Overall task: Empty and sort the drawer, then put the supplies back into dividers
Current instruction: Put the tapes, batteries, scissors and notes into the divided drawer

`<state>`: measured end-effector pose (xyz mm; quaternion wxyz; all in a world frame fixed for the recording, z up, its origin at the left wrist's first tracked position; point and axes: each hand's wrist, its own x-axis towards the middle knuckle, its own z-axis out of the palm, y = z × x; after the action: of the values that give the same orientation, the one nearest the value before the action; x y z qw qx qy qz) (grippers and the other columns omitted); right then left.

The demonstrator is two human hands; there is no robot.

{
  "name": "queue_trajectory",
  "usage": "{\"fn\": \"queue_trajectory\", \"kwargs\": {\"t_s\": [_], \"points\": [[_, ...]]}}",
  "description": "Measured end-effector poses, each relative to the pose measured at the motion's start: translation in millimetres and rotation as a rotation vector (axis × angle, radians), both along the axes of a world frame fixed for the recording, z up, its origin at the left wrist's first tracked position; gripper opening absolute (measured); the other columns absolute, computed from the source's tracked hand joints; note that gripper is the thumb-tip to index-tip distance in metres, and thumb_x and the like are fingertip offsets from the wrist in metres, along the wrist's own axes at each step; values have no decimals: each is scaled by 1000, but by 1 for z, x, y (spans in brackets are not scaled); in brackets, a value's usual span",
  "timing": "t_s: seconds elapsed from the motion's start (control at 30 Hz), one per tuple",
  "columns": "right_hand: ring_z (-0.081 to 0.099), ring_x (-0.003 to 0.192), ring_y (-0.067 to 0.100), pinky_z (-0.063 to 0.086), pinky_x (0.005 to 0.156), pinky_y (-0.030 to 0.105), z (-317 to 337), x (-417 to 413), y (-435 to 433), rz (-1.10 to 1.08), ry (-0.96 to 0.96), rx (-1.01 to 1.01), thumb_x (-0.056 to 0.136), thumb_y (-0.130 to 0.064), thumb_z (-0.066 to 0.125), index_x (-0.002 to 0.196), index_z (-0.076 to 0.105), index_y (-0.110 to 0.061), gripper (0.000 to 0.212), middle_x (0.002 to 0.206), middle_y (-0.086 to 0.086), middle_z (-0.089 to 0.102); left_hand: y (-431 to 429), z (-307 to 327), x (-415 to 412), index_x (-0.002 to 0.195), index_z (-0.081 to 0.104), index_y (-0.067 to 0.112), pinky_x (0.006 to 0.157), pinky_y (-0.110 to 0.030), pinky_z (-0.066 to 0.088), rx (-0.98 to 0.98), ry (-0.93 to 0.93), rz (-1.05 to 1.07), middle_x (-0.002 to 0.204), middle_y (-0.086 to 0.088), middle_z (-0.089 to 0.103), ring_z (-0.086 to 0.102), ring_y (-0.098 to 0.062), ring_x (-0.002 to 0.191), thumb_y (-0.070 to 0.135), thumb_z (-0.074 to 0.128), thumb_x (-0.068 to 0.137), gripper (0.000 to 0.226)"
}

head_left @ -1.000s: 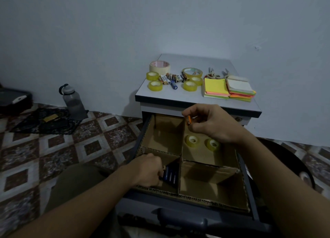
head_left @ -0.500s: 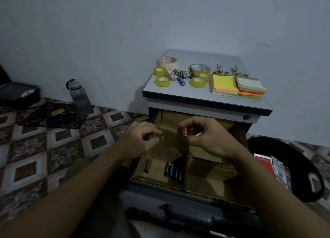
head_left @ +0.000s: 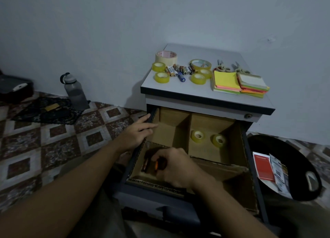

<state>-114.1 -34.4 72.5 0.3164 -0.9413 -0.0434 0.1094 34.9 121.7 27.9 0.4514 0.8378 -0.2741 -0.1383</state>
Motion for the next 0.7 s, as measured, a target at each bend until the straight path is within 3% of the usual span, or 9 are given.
{"fn": "queue_trajectory", "kwargs": {"t_s": [0.13, 0.3, 0.5, 0.7], "points": [[66, 83, 18, 59, 73, 29, -18, 22, 10, 22, 39, -109, 80, -8, 68, 105, 70, -13, 26, 93, 5, 70, 0, 2, 0, 117, 63, 52, 123, -37, 17, -16, 45, -6, 162, 20, 20, 17, 1, 146, 26, 52, 103, 32], [69, 85, 21, 60, 79, 36, -47, 30, 25, -16, 16, -118, 80, -7, 68, 101, 72, -15, 24, 94, 7, 72, -1, 3, -1, 124, 66, 40, 119, -32, 20, -22, 68, -10, 162, 19, 19, 17, 5, 142, 20, 53, 102, 32], [68, 91, 19, 59, 82, 34, -52, 30, 23, -56, -8, -71, 75, 0, 66, 108, 71, -21, 39, 99, 4, 72, -1, 3, -2, 128, 66, 34, 121, -31, 17, -28, 73, -6, 163, 17, 18, 14, 0, 147, 18, 53, 102, 33], [66, 87, 17, 58, 78, 29, -36, 26, 15, -166, 72, 6, 81, -2, 61, 98, 71, -13, 24, 95, 4, 70, -1, 5, -4, 122, 66, 40, 123, -36, 18, -31, 62, -3, 163, 15, 18, 15, 0, 146, 18, 53, 102, 32]]}}
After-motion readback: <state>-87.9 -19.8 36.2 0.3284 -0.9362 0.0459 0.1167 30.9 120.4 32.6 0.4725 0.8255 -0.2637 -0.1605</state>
